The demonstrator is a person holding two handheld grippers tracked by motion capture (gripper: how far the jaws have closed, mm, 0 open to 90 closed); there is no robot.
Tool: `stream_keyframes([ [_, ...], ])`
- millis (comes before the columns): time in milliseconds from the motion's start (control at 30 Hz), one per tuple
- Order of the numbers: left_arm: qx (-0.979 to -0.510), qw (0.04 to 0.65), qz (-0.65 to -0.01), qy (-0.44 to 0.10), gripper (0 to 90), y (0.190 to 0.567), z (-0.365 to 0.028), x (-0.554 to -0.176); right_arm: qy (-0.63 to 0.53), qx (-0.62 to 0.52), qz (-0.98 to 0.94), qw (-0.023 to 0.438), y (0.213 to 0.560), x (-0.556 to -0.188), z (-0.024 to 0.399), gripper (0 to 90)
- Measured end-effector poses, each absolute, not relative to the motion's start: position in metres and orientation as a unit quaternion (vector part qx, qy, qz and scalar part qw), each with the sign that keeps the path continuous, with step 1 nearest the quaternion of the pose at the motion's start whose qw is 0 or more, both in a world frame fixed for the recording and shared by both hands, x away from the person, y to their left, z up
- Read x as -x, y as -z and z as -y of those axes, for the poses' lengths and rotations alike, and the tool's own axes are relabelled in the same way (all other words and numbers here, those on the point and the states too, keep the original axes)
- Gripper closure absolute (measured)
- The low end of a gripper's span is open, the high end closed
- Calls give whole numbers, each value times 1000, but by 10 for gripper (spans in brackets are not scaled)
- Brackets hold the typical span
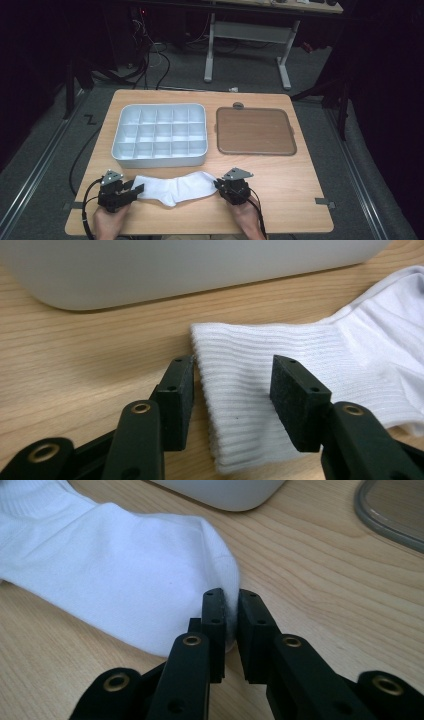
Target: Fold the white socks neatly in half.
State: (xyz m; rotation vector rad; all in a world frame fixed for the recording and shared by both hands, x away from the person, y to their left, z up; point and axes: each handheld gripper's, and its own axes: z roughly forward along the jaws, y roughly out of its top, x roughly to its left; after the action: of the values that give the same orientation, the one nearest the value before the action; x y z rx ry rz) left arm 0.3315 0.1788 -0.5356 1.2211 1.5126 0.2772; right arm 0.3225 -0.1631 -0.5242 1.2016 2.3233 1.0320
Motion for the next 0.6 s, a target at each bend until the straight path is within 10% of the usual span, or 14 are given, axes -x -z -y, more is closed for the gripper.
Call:
stream_keyframes([
  [600, -528, 554, -635, -106, 554, 534, -152, -331, -355, -443, -806, 170, 525, -320, 191, 824],
])
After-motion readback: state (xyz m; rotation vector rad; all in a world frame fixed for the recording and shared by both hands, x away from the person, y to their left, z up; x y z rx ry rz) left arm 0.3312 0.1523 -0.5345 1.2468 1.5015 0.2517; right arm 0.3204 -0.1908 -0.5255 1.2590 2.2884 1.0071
